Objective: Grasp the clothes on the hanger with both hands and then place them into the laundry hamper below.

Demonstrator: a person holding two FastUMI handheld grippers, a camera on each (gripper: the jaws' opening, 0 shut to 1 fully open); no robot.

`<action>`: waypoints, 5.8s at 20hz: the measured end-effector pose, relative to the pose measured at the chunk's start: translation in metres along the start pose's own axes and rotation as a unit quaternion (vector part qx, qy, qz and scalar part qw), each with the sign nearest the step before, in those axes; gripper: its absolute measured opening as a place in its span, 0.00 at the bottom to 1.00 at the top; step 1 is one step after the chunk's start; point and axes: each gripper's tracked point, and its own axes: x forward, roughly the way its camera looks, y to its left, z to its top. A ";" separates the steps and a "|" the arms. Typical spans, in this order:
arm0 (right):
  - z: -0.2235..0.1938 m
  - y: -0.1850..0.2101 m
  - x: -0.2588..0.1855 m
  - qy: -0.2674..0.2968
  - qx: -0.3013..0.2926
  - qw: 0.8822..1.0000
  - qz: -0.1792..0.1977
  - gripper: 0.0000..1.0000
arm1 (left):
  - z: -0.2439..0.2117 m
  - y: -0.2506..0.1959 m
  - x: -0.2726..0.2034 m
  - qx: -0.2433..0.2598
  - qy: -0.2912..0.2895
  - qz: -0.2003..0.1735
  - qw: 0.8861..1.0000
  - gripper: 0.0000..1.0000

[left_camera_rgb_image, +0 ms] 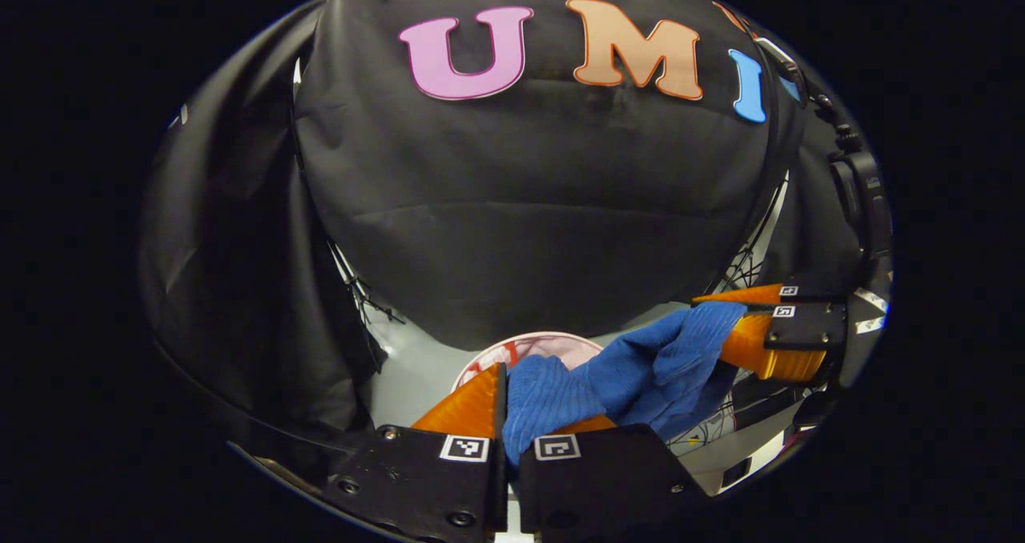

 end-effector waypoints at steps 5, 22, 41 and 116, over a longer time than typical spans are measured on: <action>-0.012 0.002 0.006 0.019 0.001 1.000 0.001 0.10 | -0.020 0.008 0.004 -0.013 0.029 0.009 0.999 0.07; -0.045 -0.004 0.018 0.070 0.010 0.998 0.003 0.15 | -0.039 -0.007 0.008 -0.015 0.072 -0.006 0.997 0.23; -0.010 -0.004 -0.001 0.015 0.018 1.000 0.004 0.15 | -0.005 -0.010 -0.007 -0.011 0.025 -0.012 1.000 0.23; 0.250 -0.082 -0.385 -0.443 0.002 0.881 -0.166 0.94 | 0.333 -0.120 -0.269 0.023 -0.445 -0.130 0.886 0.96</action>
